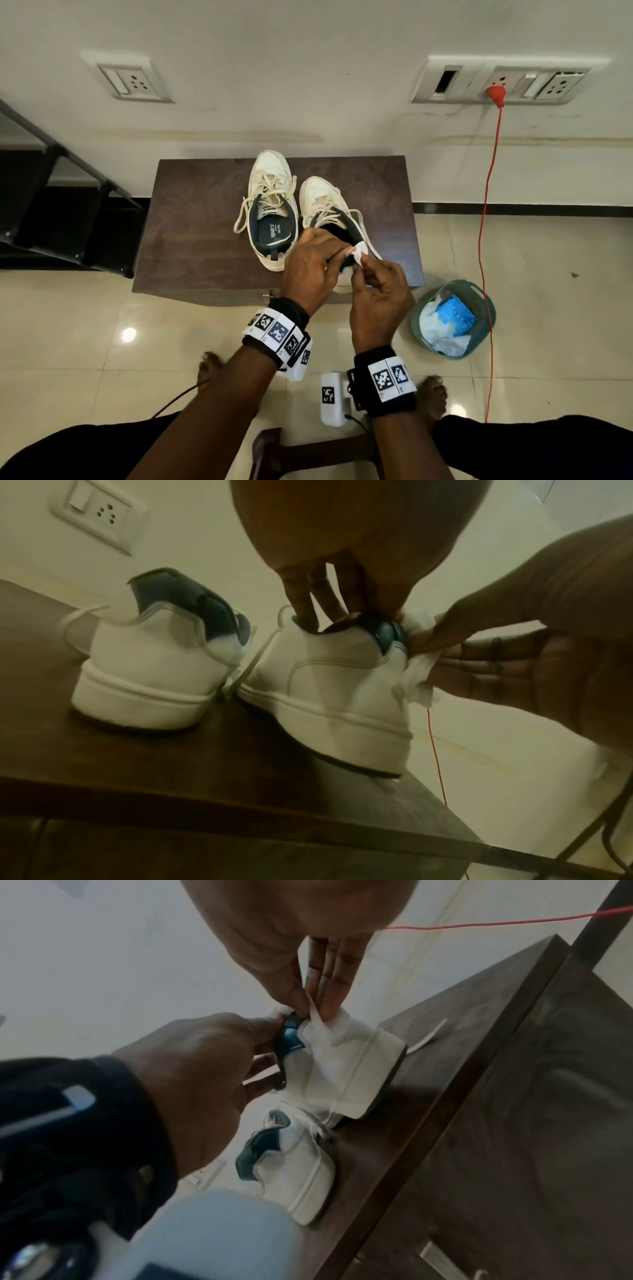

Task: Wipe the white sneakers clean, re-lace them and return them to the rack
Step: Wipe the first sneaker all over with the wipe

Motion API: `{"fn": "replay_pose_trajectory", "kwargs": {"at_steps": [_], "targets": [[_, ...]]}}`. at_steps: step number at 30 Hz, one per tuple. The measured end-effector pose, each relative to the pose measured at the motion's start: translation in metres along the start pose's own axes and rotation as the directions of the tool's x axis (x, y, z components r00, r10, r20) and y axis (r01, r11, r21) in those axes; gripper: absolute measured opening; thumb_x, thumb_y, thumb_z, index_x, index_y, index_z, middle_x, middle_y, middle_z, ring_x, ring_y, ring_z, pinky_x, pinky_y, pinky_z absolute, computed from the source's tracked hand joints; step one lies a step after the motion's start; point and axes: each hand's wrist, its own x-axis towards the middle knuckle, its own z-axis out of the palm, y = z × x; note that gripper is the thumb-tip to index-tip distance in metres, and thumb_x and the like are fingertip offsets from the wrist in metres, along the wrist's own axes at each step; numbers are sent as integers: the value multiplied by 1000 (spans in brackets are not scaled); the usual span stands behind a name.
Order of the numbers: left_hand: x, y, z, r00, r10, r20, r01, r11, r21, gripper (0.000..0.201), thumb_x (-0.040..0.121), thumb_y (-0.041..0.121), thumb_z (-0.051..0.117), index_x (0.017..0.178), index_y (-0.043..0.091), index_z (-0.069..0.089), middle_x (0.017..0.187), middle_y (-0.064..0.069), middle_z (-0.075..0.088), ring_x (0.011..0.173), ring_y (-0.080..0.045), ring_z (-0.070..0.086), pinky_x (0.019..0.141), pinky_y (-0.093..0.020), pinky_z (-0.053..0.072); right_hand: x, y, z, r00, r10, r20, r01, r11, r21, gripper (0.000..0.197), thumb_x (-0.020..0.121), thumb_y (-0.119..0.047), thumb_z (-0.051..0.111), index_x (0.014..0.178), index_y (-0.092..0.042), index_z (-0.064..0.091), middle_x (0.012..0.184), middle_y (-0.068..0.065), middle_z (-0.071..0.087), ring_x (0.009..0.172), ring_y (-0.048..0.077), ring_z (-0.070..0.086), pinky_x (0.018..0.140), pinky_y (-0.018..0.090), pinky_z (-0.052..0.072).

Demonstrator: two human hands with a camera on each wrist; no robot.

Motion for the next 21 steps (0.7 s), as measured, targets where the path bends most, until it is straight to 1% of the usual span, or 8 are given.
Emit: {"fn": "replay_pose_trajectory", "kwargs": {"at_steps": [4, 7, 10, 12, 15, 17, 19, 21], "targets": [[-21, -4, 12, 1000, 9, 28, -12, 994, 111, 11, 96, 14, 65, 96, 18, 75, 92, 3, 67, 101, -18, 50, 84, -29, 44, -16, 20, -2, 997, 80, 7, -80, 997, -4, 22, 80, 4, 78, 100, -7, 77, 91, 5, 71, 77, 10, 69, 71, 37, 61], [-29, -5, 17, 999, 5, 44, -12, 987, 162, 14, 98, 13, 60, 101, 17, 73, 98, 0, 69, 108, -20, 52, 90, -34, 46, -25, 23, -5, 991, 123, 45, -125, 990, 61, 21, 85, 1, 76, 105, -5, 76, 96, 7, 69, 84, 12, 69, 76, 30, 60], [-32, 4, 17, 996, -38, 75, 20, 973, 231, 23, 100, 21, 53, 114, 18, 70, 107, 0, 70, 128, -24, 49, 97, -39, 47, -23, 23, -4, 981, 192, 22, -193, 973, 125, 17, 89, -3, 73, 106, -3, 75, 102, 11, 68, 91, 10, 68, 77, 18, 55], [-38, 12, 15, 992, -78, 102, 43, 951, 307, 30, 94, 29, 54, 120, 23, 66, 113, 3, 69, 136, -26, 43, 108, -50, 38, -21, 28, -3, 970, 242, -1, -239, 960, 145, 17, 88, -3, 74, 105, -5, 74, 104, 11, 68, 91, 11, 69, 77, 21, 56], [-44, 13, 15, 966, -193, 171, 101, 894, 436, 44, 83, 32, 59, 127, 30, 61, 127, 9, 63, 141, -23, 38, 106, -58, 33, -16, 37, 1, 953, 302, -11, -297, 943, 153, 25, 88, -2, 74, 112, -9, 73, 107, 6, 73, 97, 20, 71, 82, 32, 58], [-43, 6, 17, 953, -210, 218, 122, 926, 357, 43, 89, 22, 59, 132, 26, 58, 136, 6, 59, 145, -20, 35, 106, -56, 36, -13, 42, 2, 941, 335, -36, -324, 930, 175, 30, 87, -1, 74, 116, -9, 74, 107, 8, 73, 96, 16, 71, 82, 27, 56], [-41, -2, 18, 942, -204, 266, 145, 963, 226, 41, 96, 13, 54, 136, 19, 57, 140, 0, 58, 148, -20, 33, 114, -57, 31, -14, 42, 4, 939, 340, -56, -325, 927, 185, 29, 86, 1, 75, 114, -7, 75, 102, 11, 72, 91, 10, 69, 82, 23, 54], [-41, -6, 19, 935, -188, 300, 159, 980, 118, 42, 99, 9, 51, 141, 15, 55, 145, -3, 56, 150, -20, 31, 120, -49, 27, -20, 39, 5, 943, 328, -62, -313, 934, 171, 29, 84, 5, 74, 112, -4, 76, 97, 14, 69, 87, 7, 67, 82, 21, 53]]}}
